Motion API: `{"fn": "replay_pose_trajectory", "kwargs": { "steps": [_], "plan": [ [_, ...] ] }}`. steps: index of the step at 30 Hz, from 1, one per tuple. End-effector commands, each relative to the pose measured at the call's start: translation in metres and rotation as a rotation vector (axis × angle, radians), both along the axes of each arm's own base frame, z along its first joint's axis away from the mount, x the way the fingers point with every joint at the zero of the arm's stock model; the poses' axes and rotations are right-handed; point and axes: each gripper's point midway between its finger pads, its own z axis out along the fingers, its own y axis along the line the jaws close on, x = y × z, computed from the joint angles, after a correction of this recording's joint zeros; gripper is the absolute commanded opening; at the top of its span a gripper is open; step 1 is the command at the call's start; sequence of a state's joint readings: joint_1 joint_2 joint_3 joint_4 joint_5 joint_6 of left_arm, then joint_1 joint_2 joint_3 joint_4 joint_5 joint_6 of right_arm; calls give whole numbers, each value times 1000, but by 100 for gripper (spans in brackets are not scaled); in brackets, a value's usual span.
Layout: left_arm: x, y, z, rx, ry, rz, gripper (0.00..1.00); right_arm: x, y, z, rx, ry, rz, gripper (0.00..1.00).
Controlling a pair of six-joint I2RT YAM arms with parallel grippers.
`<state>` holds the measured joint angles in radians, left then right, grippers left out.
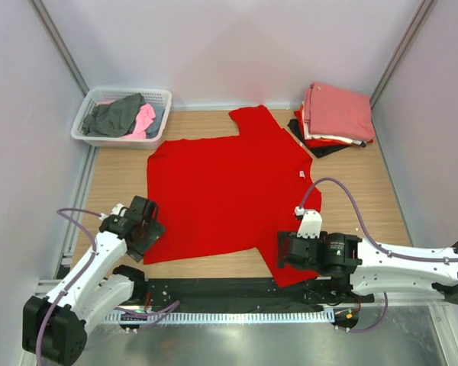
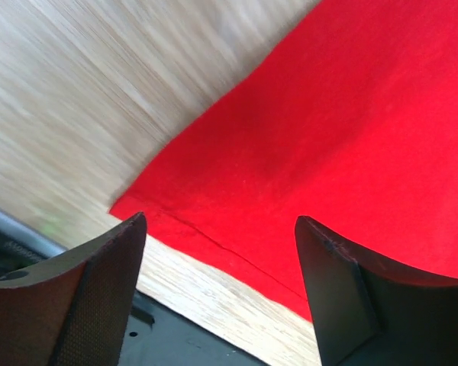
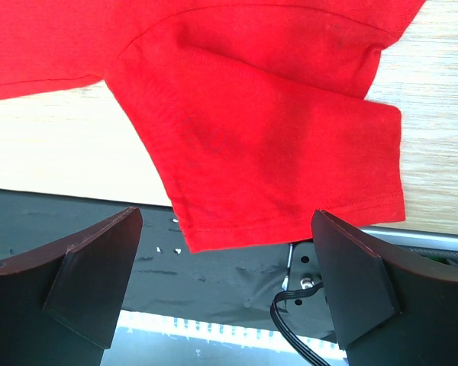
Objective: Fold and stack the t-shirts
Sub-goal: Flatten the tshirt out
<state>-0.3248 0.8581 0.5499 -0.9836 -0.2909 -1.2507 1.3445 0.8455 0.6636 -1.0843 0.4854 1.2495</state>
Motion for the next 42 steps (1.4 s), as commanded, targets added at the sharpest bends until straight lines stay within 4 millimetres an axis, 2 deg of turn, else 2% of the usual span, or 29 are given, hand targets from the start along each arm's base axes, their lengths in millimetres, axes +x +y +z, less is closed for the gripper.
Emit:
{"fn": "replay_pose_trajectory", "kwargs": {
  "steps": [1,4,8,13,16,20,21,22,23,26,28,29,31,33,39,42],
  "plan": [
    [-7,-22,-21,-130,40,-39,77,5,-8,6,-1,-42,-15,100],
    [-25,-23,-37,-155,82,-26,71,5,-11,4,24,-47,-32,100],
    [-21,-20,-29,-130,9,-16,66,5,-8,3,50,-46,-41,100],
    [-24,-16,-34,-74,65,-35,63,5,-8,0,27,-38,-51,100],
    [-24,-17,-33,-72,56,-47,53,5,-9,2,41,-37,-67,99],
    [-19,-15,-32,-65,18,-52,21,2,-13,-5,28,-16,-87,92],
    [-17,-16,-31,-67,10,-54,17,1,-14,-6,19,-12,-87,90],
    [-17,-16,-31,-65,11,-65,12,-2,-15,-8,-1,8,-84,87],
    [-16,-17,-31,-64,11,-68,0,-3,-14,-9,-7,16,-80,80],
    [-12,-18,-29,-62,5,-88,0,-8,-11,-14,-55,50,-59,68],
    [-6,-20,-24,-63,-16,-97,0,-12,-7,-17,-77,79,-40,65],
    [-4,-20,-22,-60,-21,-107,0,-18,1,-24,-80,123,-15,64],
    [4,-22,-16,-57,-46,-118,0,-24,15,-37,-44,159,5,64],
    [6,-22,-12,-52,-51,-130,0,-32,21,-49,-44,215,13,65],
    [13,-28,0,-68,-83,-163,0,-34,21,-70,-128,242,-2,73],
    [16,-29,10,-68,-95,-173,0,-35,16,-78,-194,257,-9,71]
  ]
}}
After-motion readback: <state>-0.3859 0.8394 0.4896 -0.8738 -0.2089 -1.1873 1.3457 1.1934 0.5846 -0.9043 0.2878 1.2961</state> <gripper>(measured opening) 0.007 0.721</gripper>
